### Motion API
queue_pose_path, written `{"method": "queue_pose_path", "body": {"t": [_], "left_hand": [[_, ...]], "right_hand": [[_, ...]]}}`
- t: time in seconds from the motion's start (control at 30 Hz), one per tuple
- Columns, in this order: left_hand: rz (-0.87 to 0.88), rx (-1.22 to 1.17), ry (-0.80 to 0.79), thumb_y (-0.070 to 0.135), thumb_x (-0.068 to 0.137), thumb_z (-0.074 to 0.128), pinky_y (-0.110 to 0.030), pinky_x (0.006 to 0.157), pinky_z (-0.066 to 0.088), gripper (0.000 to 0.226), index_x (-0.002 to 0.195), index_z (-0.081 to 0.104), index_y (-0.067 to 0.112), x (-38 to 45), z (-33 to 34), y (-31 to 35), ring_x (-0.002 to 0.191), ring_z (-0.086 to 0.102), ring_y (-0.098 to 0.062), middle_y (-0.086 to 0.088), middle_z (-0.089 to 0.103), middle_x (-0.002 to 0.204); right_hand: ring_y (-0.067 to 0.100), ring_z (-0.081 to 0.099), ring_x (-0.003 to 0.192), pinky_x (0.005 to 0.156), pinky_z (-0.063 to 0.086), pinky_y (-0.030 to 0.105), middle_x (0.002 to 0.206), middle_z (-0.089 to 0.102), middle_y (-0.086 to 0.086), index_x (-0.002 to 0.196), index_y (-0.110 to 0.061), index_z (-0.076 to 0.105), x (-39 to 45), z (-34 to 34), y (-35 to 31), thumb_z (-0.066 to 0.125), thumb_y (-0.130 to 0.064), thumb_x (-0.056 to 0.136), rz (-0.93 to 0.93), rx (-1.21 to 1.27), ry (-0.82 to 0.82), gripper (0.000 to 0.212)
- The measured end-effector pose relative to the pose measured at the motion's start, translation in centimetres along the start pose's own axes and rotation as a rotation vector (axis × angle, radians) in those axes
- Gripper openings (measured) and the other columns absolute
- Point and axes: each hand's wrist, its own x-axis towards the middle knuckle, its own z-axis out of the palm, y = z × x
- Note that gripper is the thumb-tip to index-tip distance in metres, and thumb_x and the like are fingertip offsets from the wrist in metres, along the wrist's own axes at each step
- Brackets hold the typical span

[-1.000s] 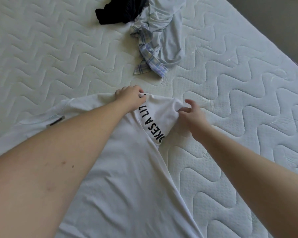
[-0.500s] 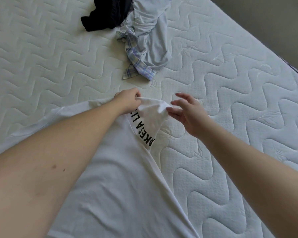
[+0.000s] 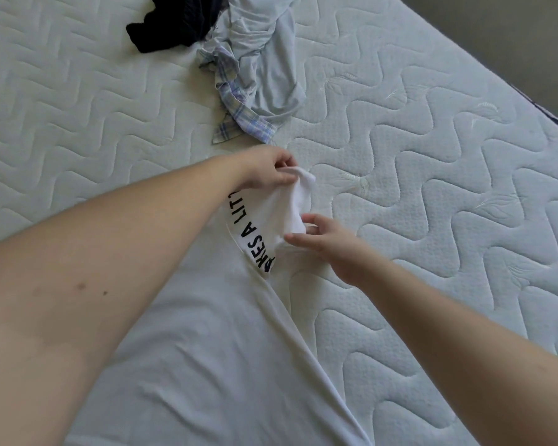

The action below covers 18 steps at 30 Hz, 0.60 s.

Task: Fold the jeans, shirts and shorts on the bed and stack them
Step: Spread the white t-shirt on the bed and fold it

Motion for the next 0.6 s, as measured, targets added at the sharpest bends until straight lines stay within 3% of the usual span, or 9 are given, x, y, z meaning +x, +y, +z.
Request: {"method": "queue_pose_path", "body": {"t": [0.07,0.1,0.2,0.23,0.3,0.4,0.5,0.6], "left_hand": [[0.010,-0.117,0.044,0.032,0.095,0.060,-0.021,0.067,0.041,0.003,0.093,0.060,0.029,-0.1,-0.4,-0.3,0.076,0.052,-0.006,0.011,0.058,0.085],[0.008,-0.189,0.052,0.030,0.096,0.060,-0.021,0.070,0.043,0.004,0.097,0.060,0.026,-0.2,-0.6,-0.3,0.076,0.052,-0.007,0.008,0.058,0.085],[0.008,-0.370,0.078,0.021,0.098,0.058,-0.023,0.070,0.042,0.004,0.101,0.059,0.018,-0.3,-0.5,-0.2,0.072,0.051,-0.008,0.004,0.058,0.078],[0.015,-0.386,0.110,0.017,0.098,0.058,-0.019,0.066,0.041,0.003,0.101,0.058,0.017,-0.3,-0.4,-0.1,0.068,0.049,-0.006,0.005,0.057,0.075],[0.025,-0.399,0.178,0.010,0.098,0.056,-0.014,0.062,0.041,0.009,0.102,0.057,0.017,0.0,-0.1,0.0,0.066,0.050,-0.003,0.006,0.059,0.075],[0.037,-0.391,0.225,-0.001,0.096,0.048,-0.019,0.066,0.042,0.025,0.111,0.062,0.014,0.8,0.8,0.5,0.072,0.051,-0.010,-0.002,0.060,0.083],[0.009,-0.343,0.285,-0.006,0.090,0.038,-0.013,0.065,0.040,0.042,0.110,0.066,0.019,1.8,2.5,1.5,0.076,0.049,-0.010,0.006,0.054,0.081],[-0.022,-0.270,0.320,-0.001,0.090,0.038,-0.014,0.067,0.040,0.040,0.107,0.065,0.023,2.5,4.0,2.0,0.081,0.051,-0.012,0.008,0.054,0.085]], "right_hand": [[0.020,0.070,0.101,0.091,0.055,0.036,0.106,0.074,0.009,0.118,-0.012,0.065,-0.4,0.3,0.0,0.081,-0.017,0.078,-0.040,-0.091,-0.097,0.043],[0.018,0.070,0.096,0.091,0.055,0.040,0.102,0.074,0.010,0.111,-0.012,0.069,-0.7,0.5,-0.1,0.082,-0.022,0.078,-0.047,-0.253,-0.084,0.036],[0.020,0.059,0.078,0.075,0.045,0.040,0.082,0.069,0.011,0.091,-0.007,0.070,-0.7,0.0,-1.0,0.077,-0.048,0.077,-0.067,-0.918,0.080,0.044],[0.021,0.055,0.073,0.068,0.039,0.037,0.074,0.064,0.008,0.084,-0.006,0.068,-0.8,-0.3,-1.3,0.074,-0.053,0.078,-0.086,-1.012,0.133,0.048],[0.019,0.049,0.063,0.058,0.033,0.032,0.064,0.056,0.004,0.073,-0.005,0.063,-1.2,-1.2,-1.8,0.069,-0.056,0.081,-0.095,-0.949,0.170,0.052],[0.018,0.052,0.057,0.053,0.034,0.030,0.066,0.065,0.007,0.080,0.001,0.064,-1.6,-1.8,-1.5,0.065,-0.053,0.086,-0.082,-0.891,0.178,0.054],[0.008,0.060,0.051,0.050,0.039,0.024,0.062,0.070,0.000,0.080,-0.005,0.063,-1.3,-1.6,-0.2,0.068,-0.044,0.088,-0.059,-0.825,0.264,0.041],[0.007,0.060,0.046,0.047,0.043,0.023,0.050,0.063,-0.005,0.070,-0.015,0.058,-0.6,-1.5,1.4,0.073,-0.041,0.084,-0.052,-0.703,0.374,0.033]]}}
